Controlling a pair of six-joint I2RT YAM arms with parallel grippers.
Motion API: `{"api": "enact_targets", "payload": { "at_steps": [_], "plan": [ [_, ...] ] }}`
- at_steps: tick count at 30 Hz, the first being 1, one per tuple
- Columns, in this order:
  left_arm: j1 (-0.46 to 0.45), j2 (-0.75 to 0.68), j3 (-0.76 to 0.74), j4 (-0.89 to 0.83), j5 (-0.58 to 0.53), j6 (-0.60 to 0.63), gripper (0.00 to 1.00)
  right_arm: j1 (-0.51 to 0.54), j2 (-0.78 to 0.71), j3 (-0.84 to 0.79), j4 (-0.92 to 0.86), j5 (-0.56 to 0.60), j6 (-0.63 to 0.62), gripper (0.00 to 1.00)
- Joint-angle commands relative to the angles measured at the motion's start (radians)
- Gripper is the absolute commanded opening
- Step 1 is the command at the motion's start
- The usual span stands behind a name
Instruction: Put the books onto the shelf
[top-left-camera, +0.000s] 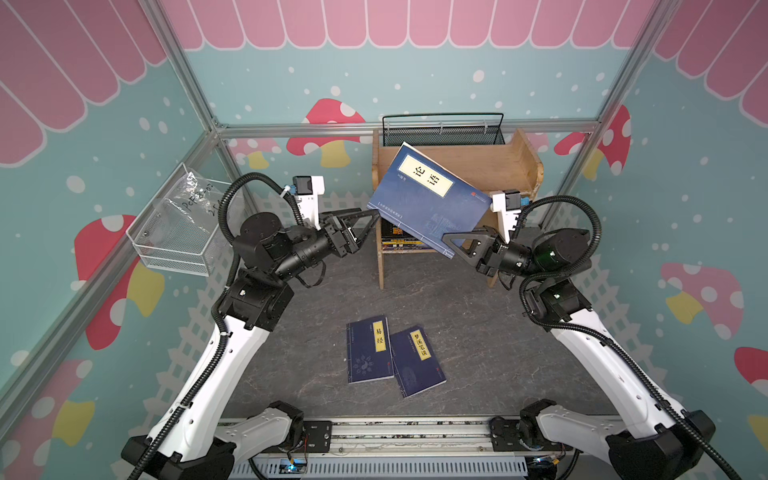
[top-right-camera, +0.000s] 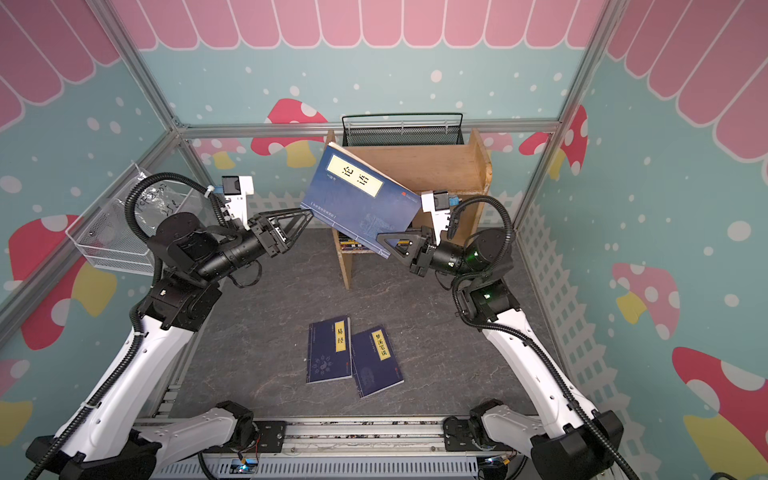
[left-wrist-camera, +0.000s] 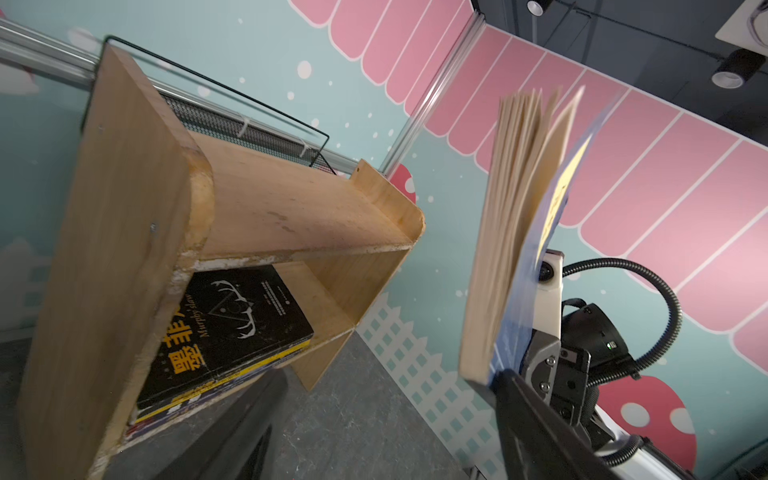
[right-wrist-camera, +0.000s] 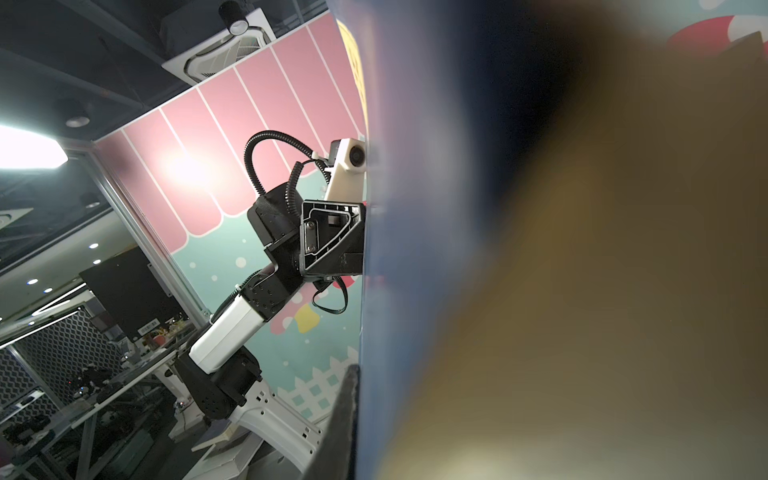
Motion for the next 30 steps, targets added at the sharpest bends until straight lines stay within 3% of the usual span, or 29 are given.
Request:
{"api": "enact_targets", "payload": {
  "at_steps": [1,6,9,18,23,24,27,30],
  "plan": [
    [0.007,-0.001,-0.023,0.057,0.130,-0.024,0.78,-0.010,-0.025,0.034,-0.091,-0.052,-0.066,0.06],
    [0.009,-0.016,-0.069,0.228,0.207,-0.124,0.77,-0.016,-0.016,0.031,-0.094,-0.066,-0.054,0.06],
    [0.007,-0.015,-0.079,0.285,0.233,-0.168,0.69,-0.017,-0.009,0.036,-0.091,-0.073,-0.052,0.06],
    [0.009,-0.010,-0.069,0.290,0.216,-0.178,0.18,-0.019,0.023,0.063,-0.089,-0.075,-0.050,0.06],
    [0.008,0.000,-0.056,0.283,0.173,-0.173,0.02,-0.023,0.032,0.086,-0.087,-0.023,-0.076,0.11],
    [0.009,0.002,-0.055,0.290,0.156,-0.177,0.00,-0.025,0.031,0.089,-0.087,-0.003,-0.084,0.15],
    [0.007,0.015,-0.050,0.348,0.073,-0.222,0.00,-0.031,0.022,0.095,-0.090,0.101,-0.123,0.41],
    [0.007,0.046,-0.044,0.433,-0.029,-0.305,0.00,-0.032,-0.013,0.089,-0.132,0.292,-0.220,0.59]
  ]
}}
